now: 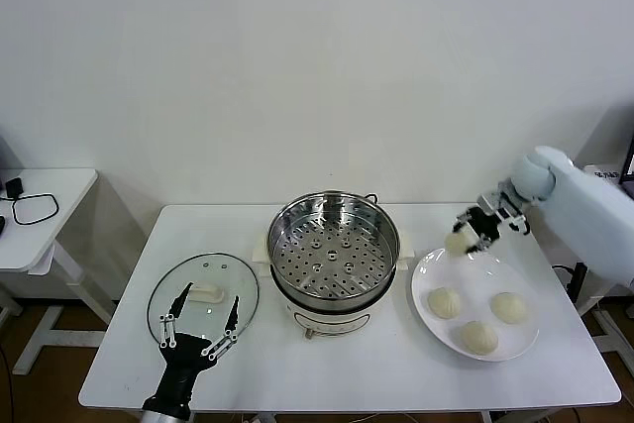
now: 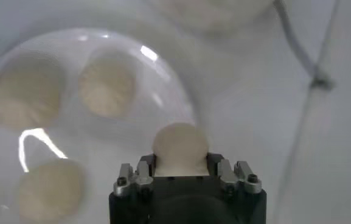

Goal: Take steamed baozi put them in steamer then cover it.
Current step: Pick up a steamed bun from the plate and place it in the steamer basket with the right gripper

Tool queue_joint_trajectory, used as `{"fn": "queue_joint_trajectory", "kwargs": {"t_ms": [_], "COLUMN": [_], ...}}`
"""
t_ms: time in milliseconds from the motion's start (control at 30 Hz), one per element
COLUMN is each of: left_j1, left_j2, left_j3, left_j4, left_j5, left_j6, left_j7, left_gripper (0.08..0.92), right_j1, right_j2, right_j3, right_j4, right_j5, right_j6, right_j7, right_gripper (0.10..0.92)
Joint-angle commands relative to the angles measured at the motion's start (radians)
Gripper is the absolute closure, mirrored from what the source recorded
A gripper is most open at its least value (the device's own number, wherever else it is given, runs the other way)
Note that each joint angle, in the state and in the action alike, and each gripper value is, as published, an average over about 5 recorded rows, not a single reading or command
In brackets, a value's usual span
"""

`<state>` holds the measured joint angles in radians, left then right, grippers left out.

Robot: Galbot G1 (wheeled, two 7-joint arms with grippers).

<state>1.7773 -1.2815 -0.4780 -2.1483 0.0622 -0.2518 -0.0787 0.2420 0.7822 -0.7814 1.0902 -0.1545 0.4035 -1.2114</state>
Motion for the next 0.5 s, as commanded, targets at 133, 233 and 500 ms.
{"fn": "queue_joint_trajectory", "kwargs": {"t_ms": [133, 233, 500], "left_j1": [0.002, 0.002, 0.008], "left_j2": [-0.001, -0.002, -0.002], "left_j3": [0.002, 0.002, -0.002], "left_j4": [-0.003, -0.004, -0.005], "left_j5": [0.000, -0.001, -0.003], "left_j6": [-0.003, -0.004, -0.011], "left_j7": [0.001, 0.001, -0.001], "left_gripper": [0.177, 0.177, 0.177], "right_j1": [0.289, 0.320, 0.256], "right_j2": [0.107, 0.192, 0.353], "right_j3": [-0.195, -0.218, -0.232], "right_j4": [0.201, 0.190, 0.114], "right_j5": [0.067, 0.041, -0.089], "right_j6": [0.170, 0.214, 0.271], "right_j7": [0.017, 0.026, 0.026], "right_gripper": [0.466, 0.471, 0.465]}}
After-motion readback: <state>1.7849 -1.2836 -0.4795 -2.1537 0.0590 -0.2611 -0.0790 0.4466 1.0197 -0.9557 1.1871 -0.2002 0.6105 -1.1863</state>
